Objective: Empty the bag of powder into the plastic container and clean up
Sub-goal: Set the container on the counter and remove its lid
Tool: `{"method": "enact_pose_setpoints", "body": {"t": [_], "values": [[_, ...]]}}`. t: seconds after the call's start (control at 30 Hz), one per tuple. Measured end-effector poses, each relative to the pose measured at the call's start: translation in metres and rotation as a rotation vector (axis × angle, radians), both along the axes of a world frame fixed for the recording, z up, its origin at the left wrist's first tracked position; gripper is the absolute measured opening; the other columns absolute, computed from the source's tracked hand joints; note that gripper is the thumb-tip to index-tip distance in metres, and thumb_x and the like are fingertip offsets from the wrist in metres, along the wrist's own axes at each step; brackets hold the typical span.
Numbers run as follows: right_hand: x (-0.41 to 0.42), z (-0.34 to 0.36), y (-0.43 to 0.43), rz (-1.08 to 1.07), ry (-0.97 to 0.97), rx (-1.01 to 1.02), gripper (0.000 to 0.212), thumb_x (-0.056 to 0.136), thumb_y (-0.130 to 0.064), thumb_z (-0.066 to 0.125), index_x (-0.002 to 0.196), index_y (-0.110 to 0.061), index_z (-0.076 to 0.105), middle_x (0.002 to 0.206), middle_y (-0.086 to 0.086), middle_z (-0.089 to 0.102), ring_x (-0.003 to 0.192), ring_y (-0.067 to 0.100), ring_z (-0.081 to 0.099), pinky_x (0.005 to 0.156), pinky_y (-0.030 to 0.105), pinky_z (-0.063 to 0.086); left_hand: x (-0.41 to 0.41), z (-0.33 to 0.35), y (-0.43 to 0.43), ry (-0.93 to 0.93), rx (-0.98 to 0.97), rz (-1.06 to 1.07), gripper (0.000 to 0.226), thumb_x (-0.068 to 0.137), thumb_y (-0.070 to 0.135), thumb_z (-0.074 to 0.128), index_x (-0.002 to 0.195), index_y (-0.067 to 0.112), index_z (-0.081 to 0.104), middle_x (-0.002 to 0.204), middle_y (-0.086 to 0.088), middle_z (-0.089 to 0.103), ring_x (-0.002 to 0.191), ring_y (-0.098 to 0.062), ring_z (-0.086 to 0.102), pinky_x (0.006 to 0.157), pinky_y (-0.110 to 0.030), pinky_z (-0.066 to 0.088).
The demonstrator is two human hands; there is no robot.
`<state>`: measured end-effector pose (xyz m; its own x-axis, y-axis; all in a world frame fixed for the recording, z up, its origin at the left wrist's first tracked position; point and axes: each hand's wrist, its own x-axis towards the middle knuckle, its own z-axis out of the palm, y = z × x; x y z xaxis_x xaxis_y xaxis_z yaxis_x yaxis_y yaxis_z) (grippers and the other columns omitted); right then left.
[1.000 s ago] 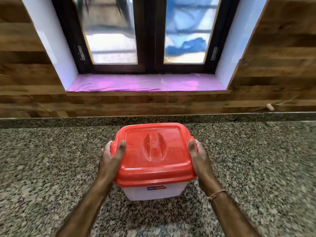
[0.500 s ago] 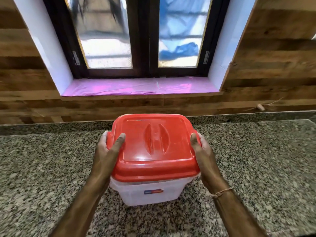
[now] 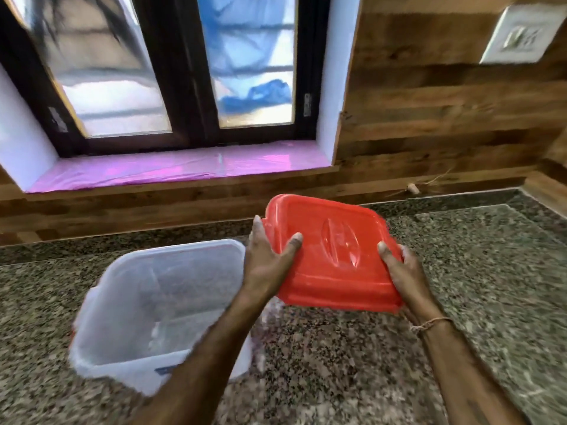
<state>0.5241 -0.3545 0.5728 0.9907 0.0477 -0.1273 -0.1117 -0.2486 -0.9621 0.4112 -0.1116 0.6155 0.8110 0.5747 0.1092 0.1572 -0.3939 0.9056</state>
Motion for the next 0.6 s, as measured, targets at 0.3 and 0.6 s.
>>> {"method": "enact_pose_setpoints", "body": {"t": [0.3,0.6], "values": [[0.033,-0.123,-0.069,0.023,0.087,-0.297,0.063,0.081,-0.051,0.078,0.131,-0.018,0.058,0.121,0.008,0.065,0.098,0.025,0.07,0.079,0.04,0.062,0.013,-0.134,-0.076,0.25,-0.183,-0.016,0.07,0.085,0.047,0.077,0.13,0.022,0.03,0.119,0.0,0.06,0.096,-0.011,0.066,0.082,-0.031,0.06],[-0.005,-0.205,-0.053,0.239,-0.063,-0.742,0.081,0.096,-0.056,0.054,0.162,-0.036,0.011,0.167,0.012,0.023,0.138,0.033,0.047,0.101,0.048,0.054,-0.024,-0.235,-0.076,0.608,0.135,0.004,0.087,0.085,0.074,0.044,0.151,0.019,0.031,0.148,-0.017,0.045,0.135,-0.037,0.045,0.107,-0.06,0.042]]}}
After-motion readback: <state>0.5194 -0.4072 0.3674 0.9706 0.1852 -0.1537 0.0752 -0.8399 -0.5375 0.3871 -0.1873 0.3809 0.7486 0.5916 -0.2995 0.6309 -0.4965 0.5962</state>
